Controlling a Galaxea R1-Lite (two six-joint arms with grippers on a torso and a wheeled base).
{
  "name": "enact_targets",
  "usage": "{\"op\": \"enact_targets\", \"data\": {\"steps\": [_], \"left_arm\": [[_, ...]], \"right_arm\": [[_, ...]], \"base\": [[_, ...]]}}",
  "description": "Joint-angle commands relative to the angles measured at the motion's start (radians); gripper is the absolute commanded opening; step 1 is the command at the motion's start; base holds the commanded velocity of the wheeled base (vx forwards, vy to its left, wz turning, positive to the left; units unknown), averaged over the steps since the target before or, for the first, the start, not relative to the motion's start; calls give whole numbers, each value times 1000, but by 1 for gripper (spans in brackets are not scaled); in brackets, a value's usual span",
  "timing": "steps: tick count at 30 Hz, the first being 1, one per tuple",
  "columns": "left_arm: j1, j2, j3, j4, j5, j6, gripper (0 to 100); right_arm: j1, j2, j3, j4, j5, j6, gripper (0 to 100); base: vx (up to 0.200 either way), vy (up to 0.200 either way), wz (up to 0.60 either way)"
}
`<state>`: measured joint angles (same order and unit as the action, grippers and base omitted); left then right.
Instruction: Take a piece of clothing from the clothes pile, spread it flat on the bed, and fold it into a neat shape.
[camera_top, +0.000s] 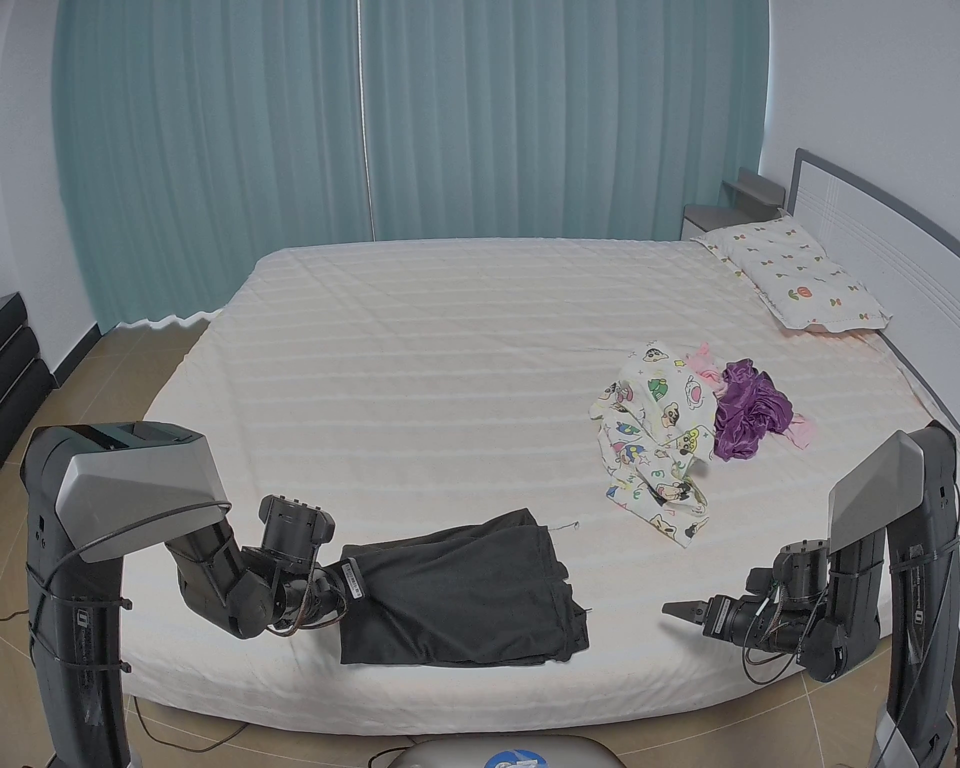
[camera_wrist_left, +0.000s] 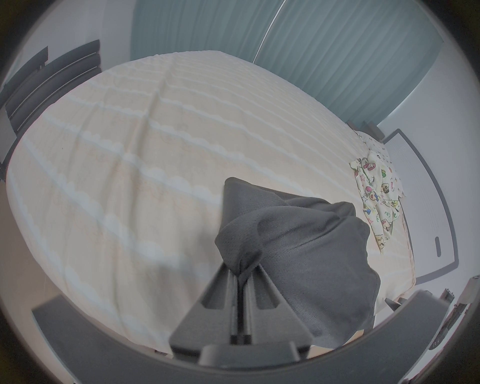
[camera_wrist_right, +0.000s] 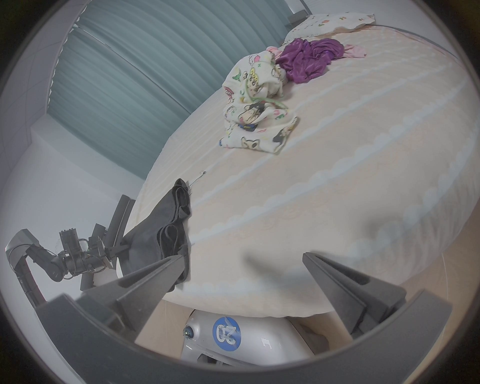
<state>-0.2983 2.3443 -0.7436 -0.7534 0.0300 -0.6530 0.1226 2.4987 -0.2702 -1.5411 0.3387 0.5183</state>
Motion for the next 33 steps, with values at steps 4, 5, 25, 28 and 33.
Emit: {"op": "enact_targets", "data": {"steps": [4,5,25,28,33], "left_arm": [[28,4,-19,31,-1,3,0],[34,4,-20,34,-2,4,0],[61,9,-33,40,-4,6,0],[61,10,-33,40,-4,6,0],[61,10,-22,39,-4,9,100]], "right_arm": [[0,2,0,-1,0,0,100],[0,2,0,-1,0,0,100],[2,3,0,-1,0,0,100],[2,3,0,-1,0,0,100],[0,3,-11,-2,-7,2,100]], "base": [[0,200,0],[0,200,0],[0,180,0],[0,0,0],[0,0,0]]}}
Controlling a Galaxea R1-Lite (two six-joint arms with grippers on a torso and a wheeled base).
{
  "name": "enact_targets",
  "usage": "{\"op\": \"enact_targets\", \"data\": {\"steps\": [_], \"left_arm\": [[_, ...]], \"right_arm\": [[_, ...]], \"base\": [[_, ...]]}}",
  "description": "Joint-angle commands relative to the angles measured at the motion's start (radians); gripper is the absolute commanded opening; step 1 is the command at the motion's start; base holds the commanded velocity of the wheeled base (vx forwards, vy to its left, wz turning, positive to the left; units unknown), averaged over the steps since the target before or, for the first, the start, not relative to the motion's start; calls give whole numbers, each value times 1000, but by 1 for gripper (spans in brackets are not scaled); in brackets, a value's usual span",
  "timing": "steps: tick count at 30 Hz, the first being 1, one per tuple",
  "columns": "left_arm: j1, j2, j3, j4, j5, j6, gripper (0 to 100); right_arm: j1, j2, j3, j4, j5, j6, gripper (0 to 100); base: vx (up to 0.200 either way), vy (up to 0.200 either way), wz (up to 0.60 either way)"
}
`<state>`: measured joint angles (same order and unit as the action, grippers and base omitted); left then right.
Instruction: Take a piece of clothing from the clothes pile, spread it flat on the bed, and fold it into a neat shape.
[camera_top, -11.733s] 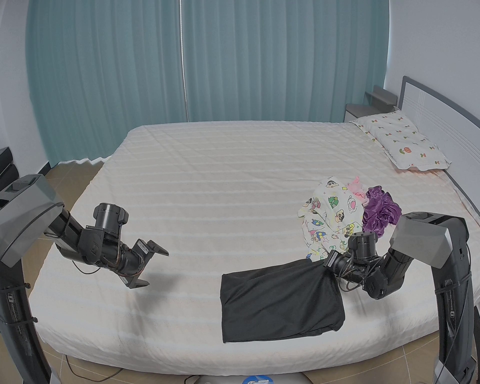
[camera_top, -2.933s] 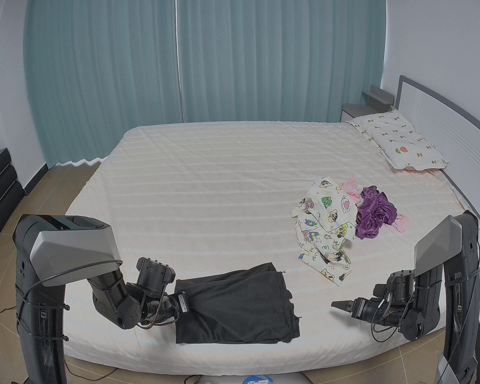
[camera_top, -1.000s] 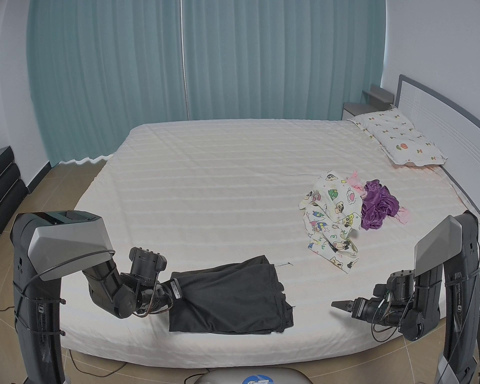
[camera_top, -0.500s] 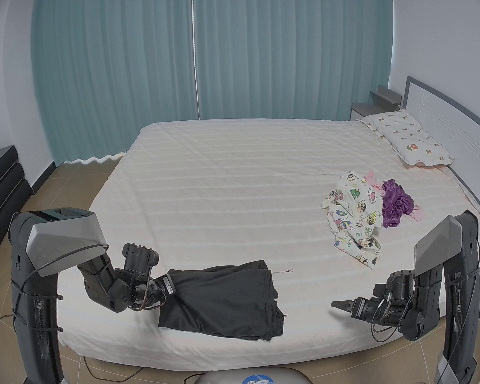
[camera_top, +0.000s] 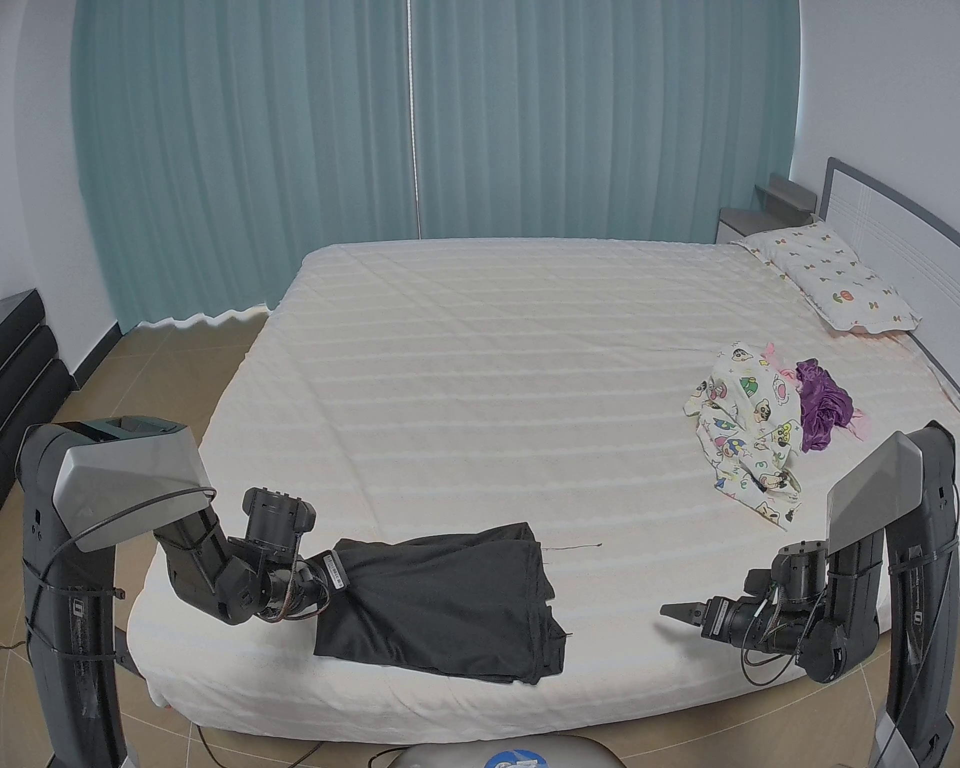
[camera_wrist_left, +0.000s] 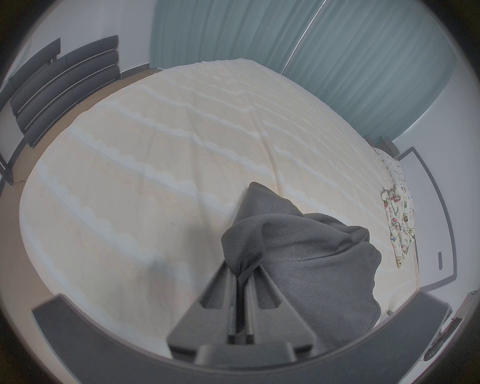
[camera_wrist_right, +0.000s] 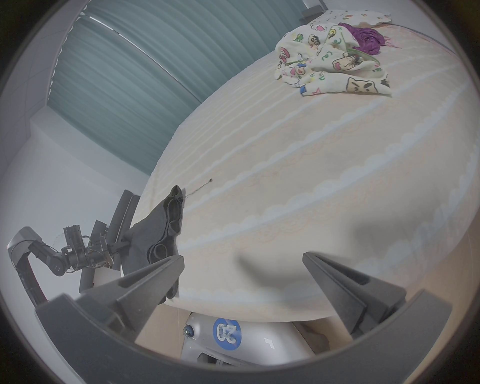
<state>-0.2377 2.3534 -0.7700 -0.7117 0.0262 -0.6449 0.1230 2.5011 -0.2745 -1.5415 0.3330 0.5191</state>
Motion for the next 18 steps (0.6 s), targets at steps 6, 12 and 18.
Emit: {"op": "enact_targets", "data": {"steps": [6,12,18], "left_arm": [[-3,-8,20,-5,-15,-1,100],[69,-36,8,-5,-107,-29,100],[113,-85,1,-3,-229,-108,100]], "right_arm": [[47,12,-84,-6,-88,18,100],[198,21,-292,69,-238,61,100],[268,32,-532,267,-252,128,100]], "base": [[0,0,0],[0,0,0],[0,0,0]]}}
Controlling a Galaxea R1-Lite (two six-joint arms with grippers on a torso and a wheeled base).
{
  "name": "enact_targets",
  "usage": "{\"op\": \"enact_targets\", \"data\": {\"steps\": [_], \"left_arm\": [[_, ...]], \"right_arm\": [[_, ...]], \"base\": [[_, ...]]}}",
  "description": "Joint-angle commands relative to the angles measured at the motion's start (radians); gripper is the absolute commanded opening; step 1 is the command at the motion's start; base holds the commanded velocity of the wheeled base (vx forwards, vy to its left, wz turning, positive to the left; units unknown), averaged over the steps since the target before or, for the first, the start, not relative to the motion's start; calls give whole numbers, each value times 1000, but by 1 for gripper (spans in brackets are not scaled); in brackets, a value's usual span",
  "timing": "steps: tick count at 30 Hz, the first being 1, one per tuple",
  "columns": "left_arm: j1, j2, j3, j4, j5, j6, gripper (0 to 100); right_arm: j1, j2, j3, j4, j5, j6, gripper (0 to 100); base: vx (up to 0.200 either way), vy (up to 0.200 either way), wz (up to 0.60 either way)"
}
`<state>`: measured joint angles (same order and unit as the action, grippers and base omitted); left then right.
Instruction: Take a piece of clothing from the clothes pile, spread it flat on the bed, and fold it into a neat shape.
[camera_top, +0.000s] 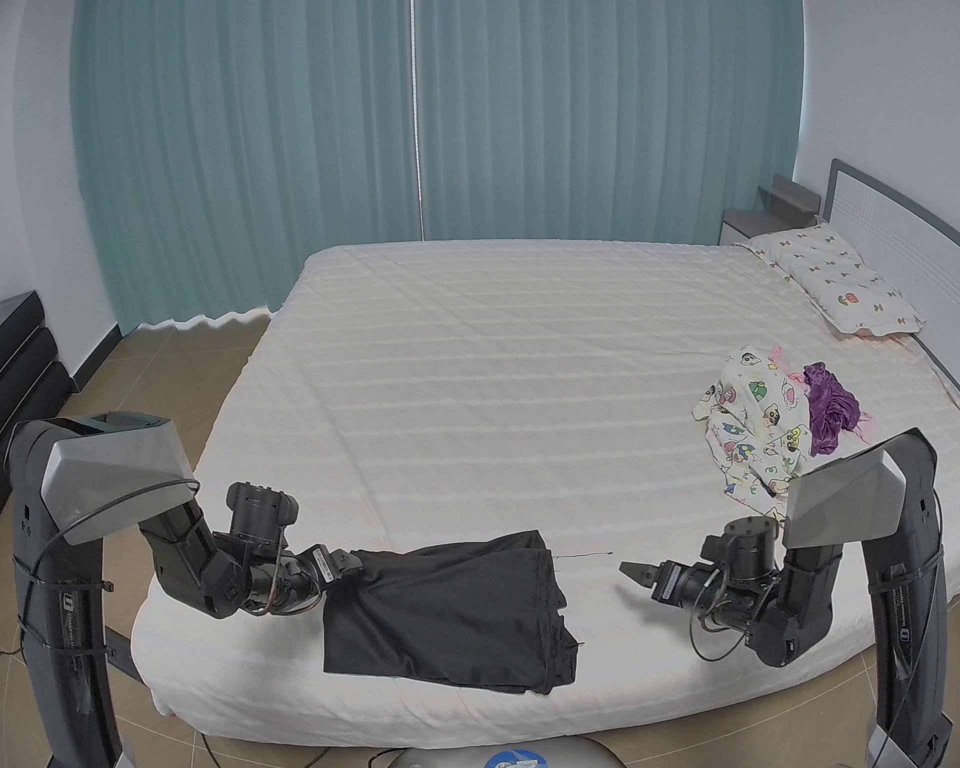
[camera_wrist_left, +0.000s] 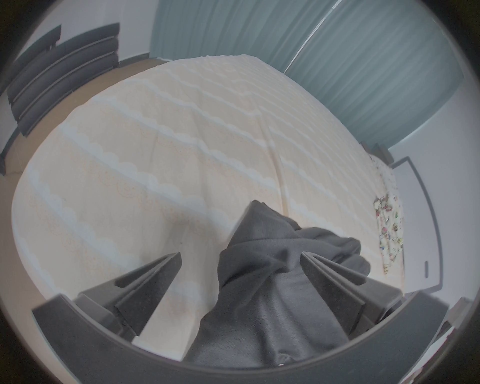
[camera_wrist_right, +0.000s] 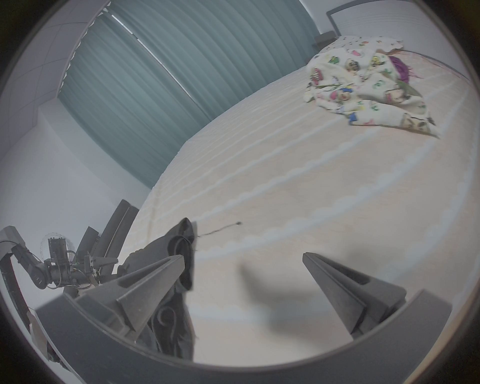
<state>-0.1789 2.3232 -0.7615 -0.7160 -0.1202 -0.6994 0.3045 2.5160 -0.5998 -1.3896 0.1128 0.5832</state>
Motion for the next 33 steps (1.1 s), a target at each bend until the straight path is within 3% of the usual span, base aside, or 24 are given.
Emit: {"op": "enact_targets", "data": {"steps": [1,12,21,28,33], "left_arm": [[58,-53,-9,1,-84,-55,100],[67,-45,-32,0,-87,-92,100],[65,-44,-32,-2,-85,-95,100],[65,-44,-32,-5,-84,-95,100],[65,-44,-32,-5,-79,-95,100]], "right_arm": [[96,24,-249,141,-31,87,100],[125,83,-528,343,7,190,100],[139,126,-765,570,31,204,100],[150,126,-822,695,73,210,100],[151,126,-836,708,114,210,100]], "base": [[0,0,0],[0,0,0],[0,0,0],[0,0,0],[0,0,0]]}}
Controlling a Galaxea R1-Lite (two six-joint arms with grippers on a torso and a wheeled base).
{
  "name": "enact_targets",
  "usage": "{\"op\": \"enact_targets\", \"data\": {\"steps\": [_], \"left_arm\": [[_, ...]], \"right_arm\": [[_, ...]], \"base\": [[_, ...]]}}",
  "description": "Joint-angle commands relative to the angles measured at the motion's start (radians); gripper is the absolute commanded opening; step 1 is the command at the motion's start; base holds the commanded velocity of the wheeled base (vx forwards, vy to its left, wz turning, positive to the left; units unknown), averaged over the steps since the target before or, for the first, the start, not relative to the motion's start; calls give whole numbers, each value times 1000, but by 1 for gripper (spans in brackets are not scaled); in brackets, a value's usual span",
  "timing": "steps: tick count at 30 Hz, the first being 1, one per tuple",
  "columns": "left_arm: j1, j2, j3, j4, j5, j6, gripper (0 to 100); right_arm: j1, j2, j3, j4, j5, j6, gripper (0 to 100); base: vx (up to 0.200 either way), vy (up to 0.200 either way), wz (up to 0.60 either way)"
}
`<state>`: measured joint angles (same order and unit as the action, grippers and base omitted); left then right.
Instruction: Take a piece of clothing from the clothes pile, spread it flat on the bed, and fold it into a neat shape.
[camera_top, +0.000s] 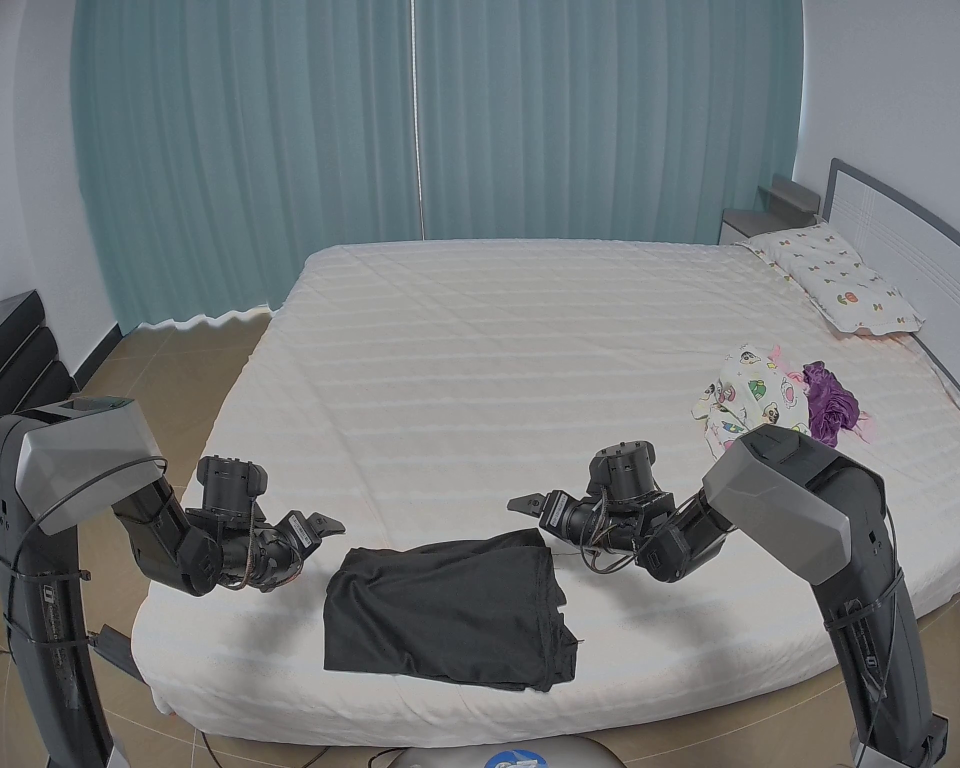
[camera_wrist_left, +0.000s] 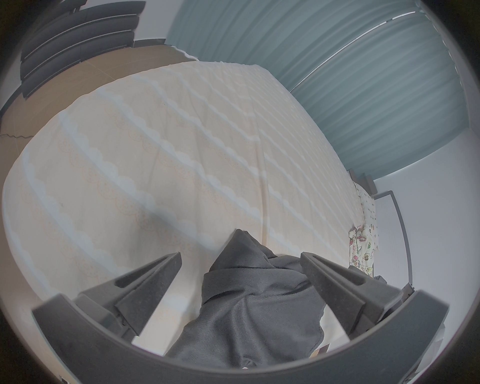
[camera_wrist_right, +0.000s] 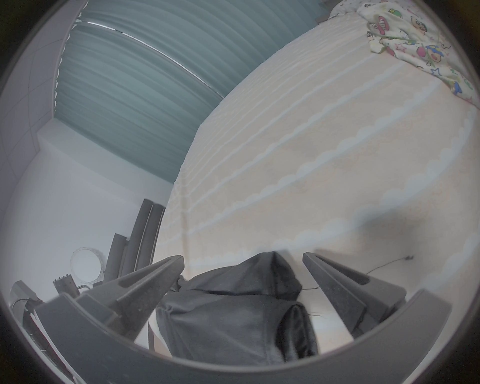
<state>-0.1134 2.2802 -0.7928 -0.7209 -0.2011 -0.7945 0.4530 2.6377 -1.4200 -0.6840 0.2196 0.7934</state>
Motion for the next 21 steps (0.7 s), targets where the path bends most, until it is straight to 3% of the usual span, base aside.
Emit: {"op": "enact_targets", "data": {"steps": [1,6,15,16,21], "left_arm": [[0,-1,0,-2,3,0,100],[0,-1,0,-2,3,1,100],[0,-1,-6,0,3,1,100],[0,-1,-6,0,3,0,100],[0,-1,-6,0,3,0,100]], "right_arm": [[4,5,-31,35,21,0,100],[15,4,-86,162,34,-2,100],[15,8,-106,181,69,0,100],[15,10,-112,187,69,0,0],[15,10,-132,248,61,-10,0]], "base": [[0,0,0],[0,0,0],[0,0,0],[0,0,0],[0,0,0]]}}
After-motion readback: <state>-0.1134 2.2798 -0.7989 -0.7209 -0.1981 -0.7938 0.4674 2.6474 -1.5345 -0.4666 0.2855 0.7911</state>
